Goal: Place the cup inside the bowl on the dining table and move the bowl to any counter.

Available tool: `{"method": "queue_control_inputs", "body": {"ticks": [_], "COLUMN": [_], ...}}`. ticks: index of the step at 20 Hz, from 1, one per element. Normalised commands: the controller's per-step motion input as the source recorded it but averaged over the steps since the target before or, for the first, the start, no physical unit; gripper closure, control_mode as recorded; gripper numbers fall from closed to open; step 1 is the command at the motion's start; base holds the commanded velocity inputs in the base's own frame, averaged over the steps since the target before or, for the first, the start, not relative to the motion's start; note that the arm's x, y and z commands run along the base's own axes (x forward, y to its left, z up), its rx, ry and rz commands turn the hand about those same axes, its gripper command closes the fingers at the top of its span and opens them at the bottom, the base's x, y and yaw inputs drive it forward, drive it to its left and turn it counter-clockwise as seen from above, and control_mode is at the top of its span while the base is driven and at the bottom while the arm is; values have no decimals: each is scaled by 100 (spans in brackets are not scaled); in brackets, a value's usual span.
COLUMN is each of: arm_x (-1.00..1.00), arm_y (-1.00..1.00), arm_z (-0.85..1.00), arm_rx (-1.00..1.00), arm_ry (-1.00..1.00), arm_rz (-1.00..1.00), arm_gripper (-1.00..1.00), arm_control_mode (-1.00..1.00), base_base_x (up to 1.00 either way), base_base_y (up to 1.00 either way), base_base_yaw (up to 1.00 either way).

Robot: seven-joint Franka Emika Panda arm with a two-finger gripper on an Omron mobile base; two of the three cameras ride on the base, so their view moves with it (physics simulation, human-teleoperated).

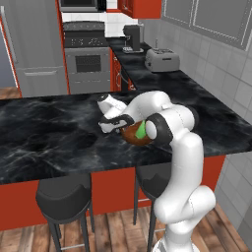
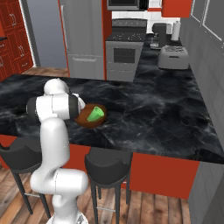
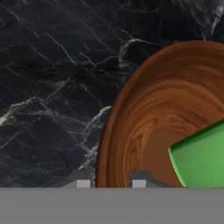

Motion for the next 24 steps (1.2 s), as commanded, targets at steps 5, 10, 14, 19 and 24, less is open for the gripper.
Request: {"method": "queue_control_inputs", "body": {"ticks": [5,10,14,19,24], "arm_x": [-4,-5,0,-4,-19], "arm_y": [0,-6,-14,-5,3], "arm_z": [17,47,46,59,62], "arm_rx": [0,0,-2,0,0], "arm_ry": [0,0,6,3,0], "arm_rz": [0,0,0,0,0], "arm_gripper": [100,100,100,100,100], "arm_control_mode": [-100,-100,-100,-100,-100], "base_base_x": [0,0,0,0,0], "base_base_y": [0,0,0,0,0], "base_base_yaw": [0,0,0,0,0]}}
